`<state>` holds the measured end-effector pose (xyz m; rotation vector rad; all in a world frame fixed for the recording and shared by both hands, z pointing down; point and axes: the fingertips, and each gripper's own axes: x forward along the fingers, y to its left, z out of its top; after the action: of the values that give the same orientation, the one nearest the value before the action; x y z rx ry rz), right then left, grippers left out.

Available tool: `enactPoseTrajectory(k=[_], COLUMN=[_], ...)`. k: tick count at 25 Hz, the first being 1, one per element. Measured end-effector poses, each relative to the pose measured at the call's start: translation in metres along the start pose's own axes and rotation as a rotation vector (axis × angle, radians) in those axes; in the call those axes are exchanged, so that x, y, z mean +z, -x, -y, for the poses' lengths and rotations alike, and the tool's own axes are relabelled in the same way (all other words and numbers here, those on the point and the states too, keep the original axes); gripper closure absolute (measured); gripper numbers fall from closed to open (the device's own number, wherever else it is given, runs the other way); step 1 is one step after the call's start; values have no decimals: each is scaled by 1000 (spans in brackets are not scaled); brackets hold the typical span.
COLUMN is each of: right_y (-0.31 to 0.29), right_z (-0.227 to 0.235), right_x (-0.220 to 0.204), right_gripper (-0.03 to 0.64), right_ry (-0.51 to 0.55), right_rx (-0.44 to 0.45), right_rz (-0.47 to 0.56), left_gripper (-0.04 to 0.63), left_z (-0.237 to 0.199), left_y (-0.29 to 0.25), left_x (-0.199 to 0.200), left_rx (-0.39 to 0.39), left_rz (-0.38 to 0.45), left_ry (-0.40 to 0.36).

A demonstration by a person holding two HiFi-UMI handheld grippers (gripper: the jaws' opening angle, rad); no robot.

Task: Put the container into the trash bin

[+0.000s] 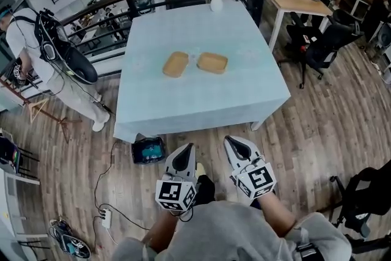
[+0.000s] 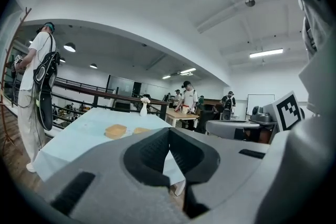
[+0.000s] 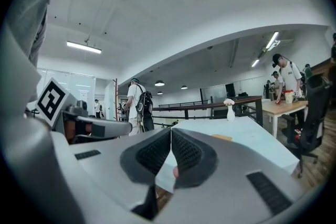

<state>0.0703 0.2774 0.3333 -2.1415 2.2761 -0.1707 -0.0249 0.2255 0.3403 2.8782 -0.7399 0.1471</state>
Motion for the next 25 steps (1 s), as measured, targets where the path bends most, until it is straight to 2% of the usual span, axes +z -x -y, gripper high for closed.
enactPoseTrajectory(k=[5, 14, 25], right_y=[-33, -107, -180], right_z=[11, 13, 34], right_x=[4, 18, 34], right_gripper=[591, 591, 591], right_ry=[15, 33, 77], right_rx=[3, 7, -20], right_rz=[-26, -35, -16], left_gripper=[575, 575, 575], left_z=[-18, -79, -130], left_y=[-28, -63, -120], left_x=[10, 29, 48], left_rx=[-17, -19, -59], left_rz=[-7, -8, -8], left_ry=[-25, 8, -1])
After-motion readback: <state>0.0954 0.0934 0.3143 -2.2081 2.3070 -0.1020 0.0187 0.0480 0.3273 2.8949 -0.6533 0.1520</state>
